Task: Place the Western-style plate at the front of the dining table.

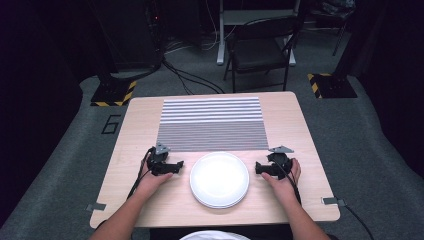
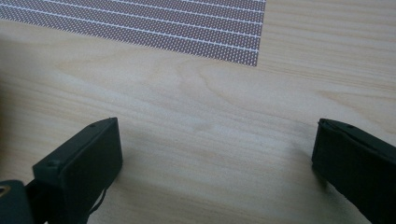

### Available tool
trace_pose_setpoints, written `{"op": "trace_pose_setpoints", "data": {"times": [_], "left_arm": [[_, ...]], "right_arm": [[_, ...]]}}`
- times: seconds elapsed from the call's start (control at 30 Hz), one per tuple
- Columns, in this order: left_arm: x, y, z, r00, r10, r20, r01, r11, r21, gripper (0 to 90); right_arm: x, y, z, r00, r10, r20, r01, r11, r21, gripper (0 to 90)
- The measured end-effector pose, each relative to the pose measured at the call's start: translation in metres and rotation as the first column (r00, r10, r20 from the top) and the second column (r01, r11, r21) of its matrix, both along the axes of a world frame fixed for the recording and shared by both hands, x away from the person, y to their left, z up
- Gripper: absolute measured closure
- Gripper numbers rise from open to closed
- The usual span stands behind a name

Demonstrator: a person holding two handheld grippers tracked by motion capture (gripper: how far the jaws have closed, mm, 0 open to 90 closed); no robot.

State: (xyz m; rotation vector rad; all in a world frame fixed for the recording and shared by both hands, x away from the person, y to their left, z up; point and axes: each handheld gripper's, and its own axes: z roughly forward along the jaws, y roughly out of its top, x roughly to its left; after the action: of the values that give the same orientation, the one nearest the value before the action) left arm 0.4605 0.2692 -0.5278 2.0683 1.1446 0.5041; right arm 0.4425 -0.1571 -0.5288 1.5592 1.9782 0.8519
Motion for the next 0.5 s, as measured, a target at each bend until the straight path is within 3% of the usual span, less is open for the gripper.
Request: {"op": "trace_pose_setpoints", "data": {"times": [0.5], "left_arm": [[0.0002, 0.0003, 0.0001, 1.0000, 0.005, 0.001, -0.005, 1.0000, 0.003, 17.9]], "right_arm": [[0.0004, -0.0005, 0.0003, 0.9999, 0.010, -0.007, -0.010, 1.000, -0.008, 0.2]]}}
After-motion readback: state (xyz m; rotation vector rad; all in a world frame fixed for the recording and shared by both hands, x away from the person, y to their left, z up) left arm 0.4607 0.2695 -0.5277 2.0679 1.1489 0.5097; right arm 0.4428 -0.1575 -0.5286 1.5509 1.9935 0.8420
